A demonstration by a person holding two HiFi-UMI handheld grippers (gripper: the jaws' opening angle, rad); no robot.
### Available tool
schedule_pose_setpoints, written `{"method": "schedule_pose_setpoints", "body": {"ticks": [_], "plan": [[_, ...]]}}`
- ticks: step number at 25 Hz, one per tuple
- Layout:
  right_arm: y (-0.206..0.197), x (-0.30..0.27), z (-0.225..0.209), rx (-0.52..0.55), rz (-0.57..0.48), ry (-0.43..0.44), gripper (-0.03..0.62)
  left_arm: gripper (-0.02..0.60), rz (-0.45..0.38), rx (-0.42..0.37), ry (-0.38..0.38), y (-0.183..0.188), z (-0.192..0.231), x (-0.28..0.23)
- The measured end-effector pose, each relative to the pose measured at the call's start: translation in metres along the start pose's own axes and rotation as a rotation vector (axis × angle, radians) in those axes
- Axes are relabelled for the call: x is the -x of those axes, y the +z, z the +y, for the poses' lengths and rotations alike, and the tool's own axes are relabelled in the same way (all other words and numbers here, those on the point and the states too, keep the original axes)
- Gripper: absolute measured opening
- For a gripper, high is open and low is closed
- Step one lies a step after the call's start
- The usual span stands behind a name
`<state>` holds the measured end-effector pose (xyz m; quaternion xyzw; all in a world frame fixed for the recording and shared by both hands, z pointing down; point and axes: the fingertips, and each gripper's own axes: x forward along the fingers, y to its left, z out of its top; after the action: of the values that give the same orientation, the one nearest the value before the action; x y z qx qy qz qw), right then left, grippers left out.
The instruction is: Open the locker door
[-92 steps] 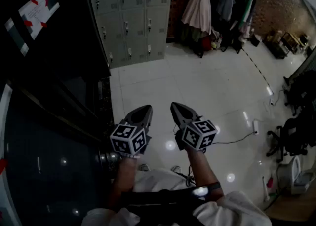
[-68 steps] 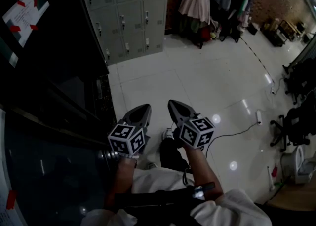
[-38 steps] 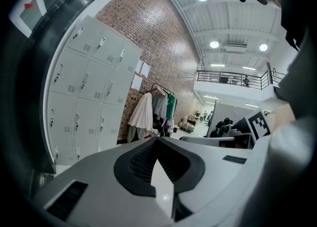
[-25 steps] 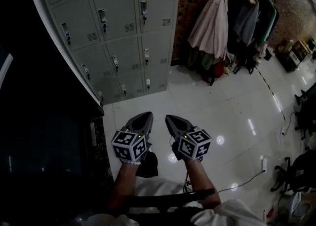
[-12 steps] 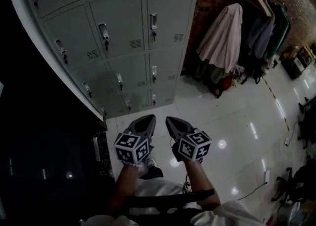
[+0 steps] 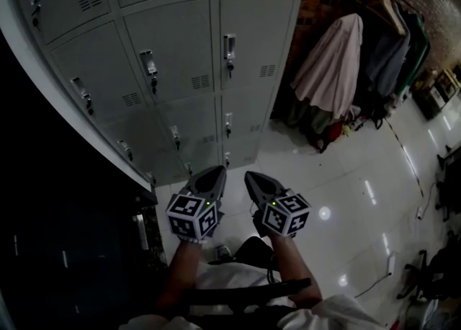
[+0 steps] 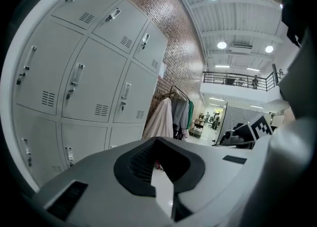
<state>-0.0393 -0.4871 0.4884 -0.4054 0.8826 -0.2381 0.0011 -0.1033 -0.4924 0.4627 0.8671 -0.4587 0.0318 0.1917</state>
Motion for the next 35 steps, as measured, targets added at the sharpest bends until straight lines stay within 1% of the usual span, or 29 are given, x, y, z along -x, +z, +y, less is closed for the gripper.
{"method": "schedule_pose_setpoints", "body": {"ticks": [3,7,12,13,14,19,20,23,24,27,29,35], "plan": [[0.016,-0.016,-0.019,-0.009,-0.016,0.000,0.008,-0.002,0.001,0.006,0.003,0.005,0.010,-0.018],[0.040,-0.055,-0.044,0.004,-0.024,0.033,0.008,-0.002,-0.012,-0.011,0.029,0.022,0.032,-0.046],[0.098,-0.117,-0.073,0.063,-0.066,0.066,0.009,-0.002,-0.041,-0.036,0.074,0.058,0.066,-0.085],[0.110,-0.128,-0.079,0.079,-0.075,0.067,0.025,-0.002,-0.045,-0.037,0.079,0.065,0.072,-0.094],[0.122,-0.140,-0.085,0.092,-0.082,0.070,0.025,-0.002,-0.048,-0.036,0.085,0.070,0.078,-0.103],[0.164,-0.188,-0.107,0.138,-0.116,0.093,0.029,-0.002,-0.061,-0.044,0.109,0.094,0.102,-0.145],[0.170,-0.197,-0.110,0.148,-0.117,0.098,0.045,-0.002,-0.066,-0.044,0.112,0.098,0.105,-0.152],[0.185,-0.225,-0.117,0.177,-0.103,0.106,0.157,-0.002,-0.081,-0.043,0.121,0.108,0.113,-0.170],[0.190,-0.233,-0.119,0.188,-0.100,0.106,0.174,-0.002,-0.084,-0.043,0.126,0.111,0.116,-0.176],[0.203,-0.255,-0.126,0.214,-0.109,0.095,0.181,-0.002,-0.091,-0.038,0.141,0.113,0.125,-0.188],[0.210,-0.268,-0.132,0.226,-0.120,0.071,0.199,-0.002,-0.095,-0.036,0.150,0.114,0.130,-0.192],[0.235,-0.300,-0.136,0.260,-0.154,0.056,0.199,-0.002,-0.118,-0.017,0.205,0.120,0.151,-0.191]]}}
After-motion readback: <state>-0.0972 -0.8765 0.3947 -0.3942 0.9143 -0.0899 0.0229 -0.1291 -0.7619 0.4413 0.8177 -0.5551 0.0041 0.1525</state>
